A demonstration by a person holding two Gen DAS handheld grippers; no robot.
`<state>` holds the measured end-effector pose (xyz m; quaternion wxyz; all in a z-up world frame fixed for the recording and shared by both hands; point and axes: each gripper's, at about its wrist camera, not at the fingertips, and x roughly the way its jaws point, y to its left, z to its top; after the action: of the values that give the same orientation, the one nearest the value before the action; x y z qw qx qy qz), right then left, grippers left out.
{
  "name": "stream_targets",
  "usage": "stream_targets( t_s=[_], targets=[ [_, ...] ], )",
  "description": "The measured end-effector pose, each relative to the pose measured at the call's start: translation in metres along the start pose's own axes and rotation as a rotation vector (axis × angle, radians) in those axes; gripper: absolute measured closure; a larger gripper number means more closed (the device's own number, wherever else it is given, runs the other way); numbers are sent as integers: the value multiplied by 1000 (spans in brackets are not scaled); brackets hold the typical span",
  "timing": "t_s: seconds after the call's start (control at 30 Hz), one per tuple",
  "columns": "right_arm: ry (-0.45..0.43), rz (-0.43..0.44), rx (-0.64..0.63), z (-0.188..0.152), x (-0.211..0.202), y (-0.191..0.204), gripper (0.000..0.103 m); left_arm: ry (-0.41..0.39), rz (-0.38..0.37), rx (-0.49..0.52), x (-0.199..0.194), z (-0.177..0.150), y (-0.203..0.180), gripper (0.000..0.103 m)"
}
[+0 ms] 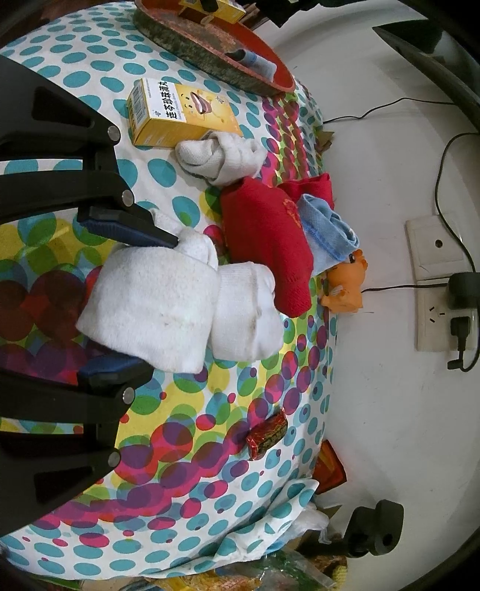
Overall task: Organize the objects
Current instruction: 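Carry the yellow box into the red tray and open the left gripper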
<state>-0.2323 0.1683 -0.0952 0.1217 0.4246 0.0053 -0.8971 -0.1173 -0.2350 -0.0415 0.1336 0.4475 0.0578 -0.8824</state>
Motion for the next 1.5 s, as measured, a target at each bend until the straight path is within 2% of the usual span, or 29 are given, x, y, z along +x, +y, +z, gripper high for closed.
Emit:
stream_targets(
  t_s=[0.17,0.5,0.67,0.97,1.17,1.4,1.5],
  targets=[
    [2,-9,-7,0,0,1,54,-23,56,-12,7,16,28,51],
    [7,-39,-33,1,2,5,53,11,76,-29,39,42,73,51],
    [7,-42,-36,1,2,6,53,43,73,-73,60,47,96,51],
    [9,-50,-44,1,2,7,53,69,75,-62,85,55,103,51],
    [9,-55,-47,1,3,8,53,100,103,-57,99,58,105,51],
    [9,-56,-49,1,3,8,52,111,95,-138,107,56,123,50],
    [9,-57,-50,1,3,8,52,115,88,-142,107,55,126,50]
  ],
)
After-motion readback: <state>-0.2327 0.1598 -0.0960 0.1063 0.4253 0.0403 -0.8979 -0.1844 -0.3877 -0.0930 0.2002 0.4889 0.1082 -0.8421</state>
